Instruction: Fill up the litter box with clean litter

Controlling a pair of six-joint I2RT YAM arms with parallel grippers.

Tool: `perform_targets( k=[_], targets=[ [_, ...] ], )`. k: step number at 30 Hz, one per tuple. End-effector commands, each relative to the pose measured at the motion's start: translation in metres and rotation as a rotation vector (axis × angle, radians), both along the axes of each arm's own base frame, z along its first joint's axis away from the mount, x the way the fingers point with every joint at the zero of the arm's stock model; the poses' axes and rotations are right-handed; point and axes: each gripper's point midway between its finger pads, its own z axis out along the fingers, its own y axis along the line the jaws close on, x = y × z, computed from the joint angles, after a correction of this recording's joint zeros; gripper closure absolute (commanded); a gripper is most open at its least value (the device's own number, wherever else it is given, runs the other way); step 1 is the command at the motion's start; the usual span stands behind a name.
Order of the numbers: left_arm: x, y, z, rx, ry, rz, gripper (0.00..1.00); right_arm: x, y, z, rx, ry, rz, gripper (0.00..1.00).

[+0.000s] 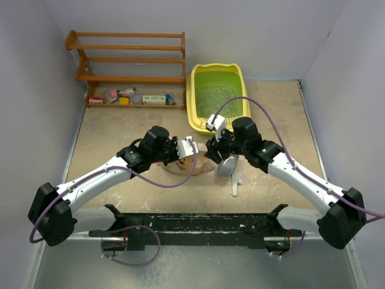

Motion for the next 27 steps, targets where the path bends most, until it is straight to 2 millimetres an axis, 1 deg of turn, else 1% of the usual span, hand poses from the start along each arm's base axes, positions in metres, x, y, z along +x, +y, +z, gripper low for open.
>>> perform_targets(
  k=[1, 3, 7, 11, 13, 15, 18, 20, 23, 24, 25, 27],
  targets=[
    [0.015, -0.017, 0.044, -0.128, -0.103, -0.003, 1.00, -0.003, -0.001, 0.016, 0.027, -0.070, 0.009, 0.41],
    [0.015, -0.017, 0.044, -0.128, -0.103, -0.001, 1.00, -0.003, 0.001, 0.014, 0.023, -0.060, 0.016, 0.41],
    [0.014, -0.017, 0.044, -0.131, -0.099, -0.001, 1.00, -0.003, 0.011, 0.009, 0.035, -0.035, 0.042, 0.41],
    [0.012, -0.019, 0.047, -0.145, -0.098, -0.009, 1.00, -0.001, 0.019, -0.012, 0.011, 0.008, 0.053, 0.43],
    [0.011, -0.019, 0.050, -0.157, -0.102, -0.017, 1.00, 0.000, 0.021, -0.022, 0.004, 0.020, 0.045, 0.50],
    [0.009, -0.019, 0.052, -0.166, -0.111, -0.021, 1.00, 0.000, 0.021, -0.029, 0.002, 0.031, 0.038, 0.61],
    [0.008, -0.018, 0.055, -0.174, -0.126, -0.023, 1.00, 0.004, 0.014, -0.029, -0.010, 0.017, -0.018, 0.84],
    [0.009, -0.016, 0.055, -0.166, -0.133, -0.022, 1.00, 0.005, 0.006, -0.022, -0.013, -0.008, -0.051, 1.00],
    [0.016, -0.007, 0.048, -0.114, -0.148, 0.021, 1.00, 0.003, -0.005, -0.009, -0.020, -0.036, -0.089, 1.00],
    [0.018, -0.004, 0.046, -0.093, -0.147, 0.033, 1.00, -0.001, -0.006, -0.005, -0.016, -0.031, -0.082, 1.00],
    [0.019, -0.002, 0.043, -0.072, -0.144, 0.039, 1.00, -0.007, -0.003, -0.002, 0.008, -0.006, -0.065, 1.00],
    [0.019, -0.006, 0.046, -0.074, -0.134, 0.018, 1.00, -0.009, -0.002, 0.000, 0.010, -0.009, -0.048, 1.00]
  ],
)
